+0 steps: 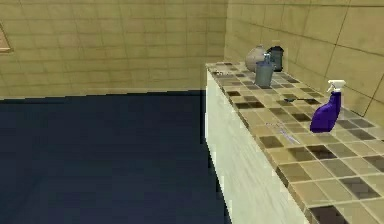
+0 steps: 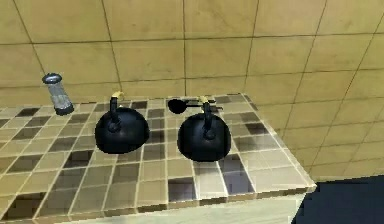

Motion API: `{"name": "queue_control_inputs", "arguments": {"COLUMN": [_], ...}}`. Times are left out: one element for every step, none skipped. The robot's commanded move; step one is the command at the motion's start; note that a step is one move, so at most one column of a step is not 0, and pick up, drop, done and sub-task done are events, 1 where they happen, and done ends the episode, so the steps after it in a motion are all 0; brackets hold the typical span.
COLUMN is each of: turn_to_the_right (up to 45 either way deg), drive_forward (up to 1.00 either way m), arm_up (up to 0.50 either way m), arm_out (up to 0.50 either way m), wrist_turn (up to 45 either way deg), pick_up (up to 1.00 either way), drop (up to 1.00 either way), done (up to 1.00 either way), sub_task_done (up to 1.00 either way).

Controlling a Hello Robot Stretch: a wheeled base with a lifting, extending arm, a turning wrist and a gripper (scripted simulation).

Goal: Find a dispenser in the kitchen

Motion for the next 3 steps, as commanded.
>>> {"name": "queue_control_inputs", "arguments": {"turn_to_the_right": [-3.0, 0.0, 45.0], "drive_forward": [0.00, 0.15, 0.00], "arm_up": [0.00, 0.00, 0.00], "arm_out": [0.00, 0.00, 0.00], "wrist_turn": [0.0, 0.0, 0.0], "pick_up": [0.00, 0.00, 0.00], "drop": [0.00, 0.00, 0.00], "done": [0.00, 0.00, 0.00], "sub_task_done": [0.00, 0.00, 0.00]}}
